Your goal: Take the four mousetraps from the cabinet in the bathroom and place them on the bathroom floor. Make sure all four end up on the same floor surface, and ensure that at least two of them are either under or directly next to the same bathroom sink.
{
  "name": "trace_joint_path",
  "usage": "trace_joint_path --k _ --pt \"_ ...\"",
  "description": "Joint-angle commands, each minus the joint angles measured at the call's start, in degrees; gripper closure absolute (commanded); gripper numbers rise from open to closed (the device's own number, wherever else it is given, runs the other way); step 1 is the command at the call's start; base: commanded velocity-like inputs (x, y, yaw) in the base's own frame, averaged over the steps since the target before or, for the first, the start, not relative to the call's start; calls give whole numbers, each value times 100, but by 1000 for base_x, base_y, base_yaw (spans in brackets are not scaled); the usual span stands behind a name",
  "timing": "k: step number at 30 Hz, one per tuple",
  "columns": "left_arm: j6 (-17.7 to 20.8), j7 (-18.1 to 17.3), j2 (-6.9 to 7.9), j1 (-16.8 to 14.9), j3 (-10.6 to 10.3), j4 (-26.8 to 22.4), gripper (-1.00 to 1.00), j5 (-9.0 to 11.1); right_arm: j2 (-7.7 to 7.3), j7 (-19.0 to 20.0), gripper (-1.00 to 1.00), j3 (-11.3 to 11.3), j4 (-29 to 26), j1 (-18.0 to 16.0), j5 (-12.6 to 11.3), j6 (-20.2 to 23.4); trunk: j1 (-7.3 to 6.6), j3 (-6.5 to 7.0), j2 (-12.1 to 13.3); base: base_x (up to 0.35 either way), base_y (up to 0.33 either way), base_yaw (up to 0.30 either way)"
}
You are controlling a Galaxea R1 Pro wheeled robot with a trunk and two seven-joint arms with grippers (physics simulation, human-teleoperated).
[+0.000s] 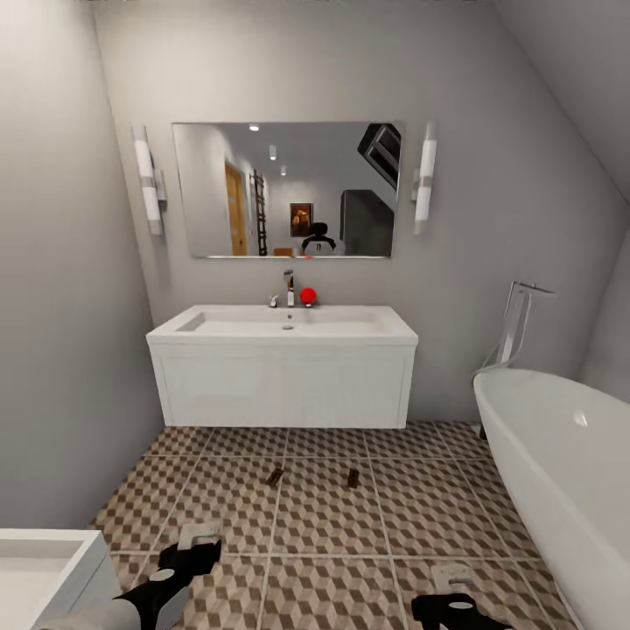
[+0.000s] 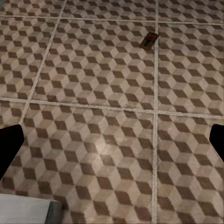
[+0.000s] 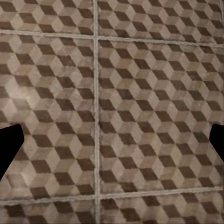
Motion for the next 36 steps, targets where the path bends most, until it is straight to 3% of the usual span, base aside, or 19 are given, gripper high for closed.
trace_joint_path --k 1,11,19,29,36 --pt "-15 13 -1 -2 -51 3 -100 47 -2 -25 -100 -45 17 -6 59 -19 -23 13 38 0 0 0" --pt "524 3 3 739 -51 6 -100 55 5 -7 -100 -40 17 771 62 7 -243 192 439 0 0 0" --pt "840 5 -3 1338 -51 6 -100 55 46 38 -100 -39 17 1375 64 18 -243 192 439 0 0 0" --pt "868 5 -40 1970 -52 5 -100 56 79 59 -100 -39 23 1921 66 14 -243 192 439 0 0 0" --pt "862 -1 -65 2248 -51 3 -100 52 94 61 -100 -39 25 2139 62 8 -243 192 439 0 0 0"
